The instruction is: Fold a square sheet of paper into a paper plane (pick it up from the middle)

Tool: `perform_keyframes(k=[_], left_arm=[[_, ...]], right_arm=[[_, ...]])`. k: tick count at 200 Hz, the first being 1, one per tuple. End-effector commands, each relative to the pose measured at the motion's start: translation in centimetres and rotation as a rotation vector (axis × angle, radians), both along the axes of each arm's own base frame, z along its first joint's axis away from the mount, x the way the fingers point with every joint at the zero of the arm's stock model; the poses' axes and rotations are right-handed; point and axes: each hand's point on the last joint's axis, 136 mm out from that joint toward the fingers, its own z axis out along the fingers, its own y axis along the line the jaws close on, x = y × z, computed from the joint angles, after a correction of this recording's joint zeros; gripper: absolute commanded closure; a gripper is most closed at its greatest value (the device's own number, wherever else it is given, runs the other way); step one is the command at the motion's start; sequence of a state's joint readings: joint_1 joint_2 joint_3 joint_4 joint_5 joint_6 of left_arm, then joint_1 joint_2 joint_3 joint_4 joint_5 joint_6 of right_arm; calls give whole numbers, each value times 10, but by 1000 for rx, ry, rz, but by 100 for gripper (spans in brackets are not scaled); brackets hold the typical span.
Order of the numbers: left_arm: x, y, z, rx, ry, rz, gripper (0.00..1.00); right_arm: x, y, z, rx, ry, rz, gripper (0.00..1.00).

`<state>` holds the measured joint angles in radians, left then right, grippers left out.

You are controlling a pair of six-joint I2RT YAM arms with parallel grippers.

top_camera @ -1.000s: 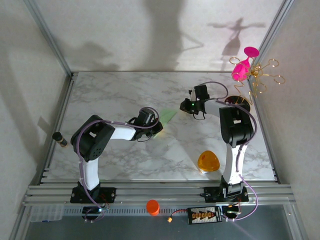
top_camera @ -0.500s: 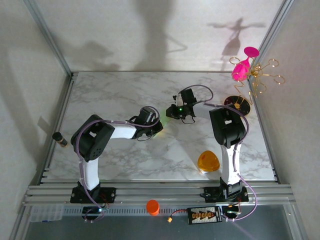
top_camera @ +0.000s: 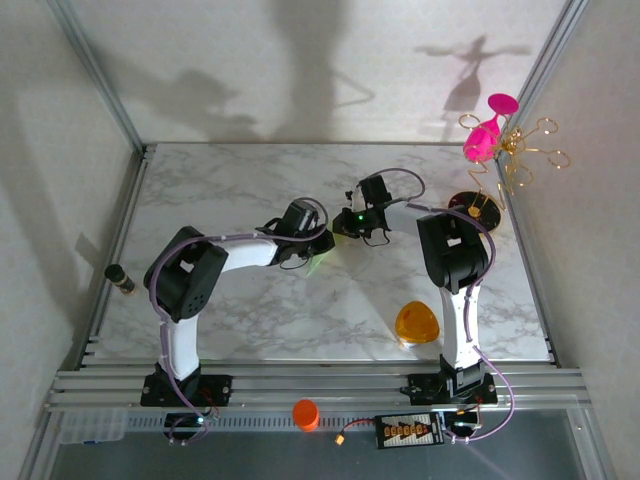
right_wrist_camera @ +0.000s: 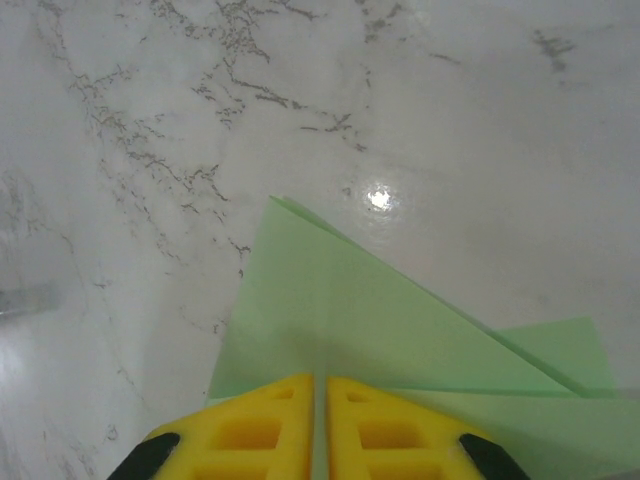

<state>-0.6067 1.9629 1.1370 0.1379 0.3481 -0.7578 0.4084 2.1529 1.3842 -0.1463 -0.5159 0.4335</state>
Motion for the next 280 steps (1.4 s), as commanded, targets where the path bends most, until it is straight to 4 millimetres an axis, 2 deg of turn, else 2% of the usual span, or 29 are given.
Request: perform_keyframes(k=[1, 37, 84, 105, 149, 199, 219, 231, 257, 280], left_arm=[[1, 5, -24, 36, 42, -7, 90], [-10, 9, -40, 51, 81, -25, 93], [-51, 31, -70, 119, 168, -54, 95], [-65, 39, -71, 134, 181, -62, 95], [-88, 39, -65, 171, 179, -131, 95], [-97, 51, -62, 226, 175, -141, 97], [-97, 49, -52, 211, 159, -158, 98], [-91, 47, -38, 197, 131, -159, 98], [-66, 48, 11, 127, 25, -102, 92], [-43, 71, 49, 99, -63, 10, 82]], right_arm=[[-23, -20, -46, -121, 125, -18, 87], [-24, -23, -49, -133, 135, -22, 87], [-23, -27, -55, -166, 149, -40, 87], [-23, -29, -58, -176, 156, -48, 87], [-23, -30, -62, -188, 163, -52, 88], [-19, -28, -57, -180, 157, -51, 88], [-13, -25, -46, -168, 136, -44, 87], [-8, -20, -34, -150, 110, -30, 87], [9, -7, 16, -97, 15, -10, 85], [16, -2, 57, -95, -59, -22, 73]])
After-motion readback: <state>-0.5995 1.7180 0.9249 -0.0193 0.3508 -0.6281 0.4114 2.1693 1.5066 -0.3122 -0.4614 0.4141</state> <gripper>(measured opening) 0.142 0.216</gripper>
